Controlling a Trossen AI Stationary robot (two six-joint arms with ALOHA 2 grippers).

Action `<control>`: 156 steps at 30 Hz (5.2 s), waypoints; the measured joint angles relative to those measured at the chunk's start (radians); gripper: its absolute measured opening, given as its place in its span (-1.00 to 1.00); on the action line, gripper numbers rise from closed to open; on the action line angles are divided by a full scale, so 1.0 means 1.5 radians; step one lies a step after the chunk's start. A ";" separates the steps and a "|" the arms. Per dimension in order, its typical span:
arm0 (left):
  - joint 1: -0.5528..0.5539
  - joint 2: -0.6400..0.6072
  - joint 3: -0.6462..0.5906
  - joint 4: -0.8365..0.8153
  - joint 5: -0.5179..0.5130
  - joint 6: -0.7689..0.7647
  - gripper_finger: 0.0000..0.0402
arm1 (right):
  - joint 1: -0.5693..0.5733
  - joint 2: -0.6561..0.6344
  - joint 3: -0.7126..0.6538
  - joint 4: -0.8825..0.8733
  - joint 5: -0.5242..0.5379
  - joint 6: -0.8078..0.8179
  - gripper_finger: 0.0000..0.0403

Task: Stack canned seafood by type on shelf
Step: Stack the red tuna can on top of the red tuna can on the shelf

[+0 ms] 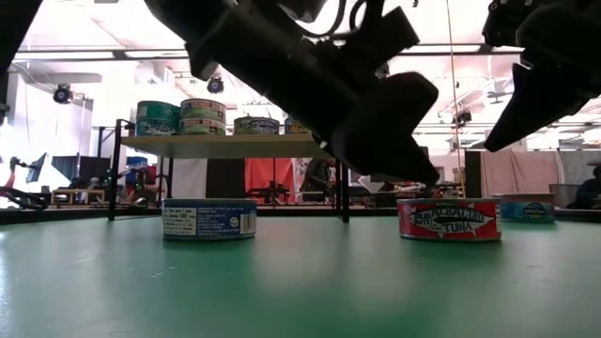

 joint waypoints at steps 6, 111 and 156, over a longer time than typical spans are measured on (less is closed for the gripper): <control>0.013 0.000 -0.003 -0.012 0.000 -0.016 -0.63 | 0.000 0.000 -0.012 0.000 0.000 0.014 -0.95; -0.040 -0.388 -0.219 -0.087 0.089 0.138 -0.63 | -0.169 -0.054 -0.234 0.741 -0.196 -0.451 -0.35; 0.026 -0.654 -0.372 -0.074 -0.024 0.055 0.43 | -0.331 0.086 -0.109 1.132 -0.279 -0.946 -0.35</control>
